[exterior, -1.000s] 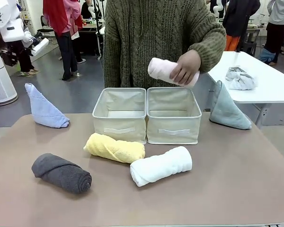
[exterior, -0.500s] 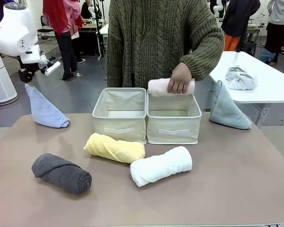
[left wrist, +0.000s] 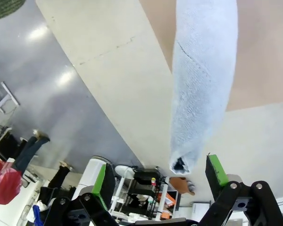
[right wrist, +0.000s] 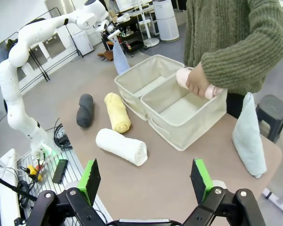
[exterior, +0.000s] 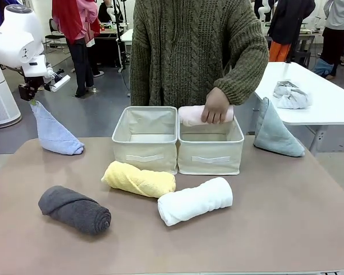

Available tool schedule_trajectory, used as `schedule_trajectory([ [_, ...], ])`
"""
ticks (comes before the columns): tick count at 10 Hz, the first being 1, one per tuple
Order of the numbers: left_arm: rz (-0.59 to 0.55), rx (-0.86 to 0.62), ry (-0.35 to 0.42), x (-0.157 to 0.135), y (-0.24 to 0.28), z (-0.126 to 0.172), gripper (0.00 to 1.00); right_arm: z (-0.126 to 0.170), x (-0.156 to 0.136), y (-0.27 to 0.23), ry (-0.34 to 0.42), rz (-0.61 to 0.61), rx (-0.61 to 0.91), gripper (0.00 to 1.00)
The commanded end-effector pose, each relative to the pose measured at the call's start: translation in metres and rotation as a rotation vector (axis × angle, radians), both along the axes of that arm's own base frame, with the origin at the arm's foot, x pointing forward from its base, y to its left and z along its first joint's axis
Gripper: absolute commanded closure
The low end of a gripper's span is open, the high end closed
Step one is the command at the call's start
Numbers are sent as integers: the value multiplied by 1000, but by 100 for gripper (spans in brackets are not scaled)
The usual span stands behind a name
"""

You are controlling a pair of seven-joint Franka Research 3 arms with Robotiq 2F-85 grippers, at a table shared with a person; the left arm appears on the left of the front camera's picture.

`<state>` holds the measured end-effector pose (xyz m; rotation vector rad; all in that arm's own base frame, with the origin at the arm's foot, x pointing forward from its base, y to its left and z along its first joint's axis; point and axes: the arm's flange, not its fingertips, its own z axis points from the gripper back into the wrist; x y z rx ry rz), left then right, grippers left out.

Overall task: Sort the towels based on their folding style.
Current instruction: Pick up one triangle-folded towel and place it in the left Fabric basket.

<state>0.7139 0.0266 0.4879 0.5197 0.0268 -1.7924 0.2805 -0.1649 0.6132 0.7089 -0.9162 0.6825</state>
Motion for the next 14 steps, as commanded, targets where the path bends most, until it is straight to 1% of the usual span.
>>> schedule_trajectory([
  [1, 65, 22, 67, 9, -2, 5, 0, 0, 2, 0, -17, 13, 16, 0],
  [4, 132, -21, 131, 26, 10, -8, 0, 0, 2, 0, -17, 13, 16, 0],
  [8, 161, -95, 143, 45, 20, -36, 0, 0, 2, 0, -17, 13, 16, 0],
  [9, 156, -119, 125, 45, 23, -34, 38, 0, 2, 0, -17, 13, 16, 0],
  [10, 147, -105, 116, 44, 24, -29, 59, 0, 2, 0, -17, 13, 16, 0],
  [11, 151, -97, 114, 42, 25, -27, 97, 0, 2, 0, -17, 13, 16, 0],
  [12, 181, -84, 108, 42, 26, -25, 100, 0, 2, 0, -17, 13, 16, 0],
  [14, 193, -68, 114, 40, 24, -23, 100, 0, 2, 0, -17, 13, 16, 0],
])
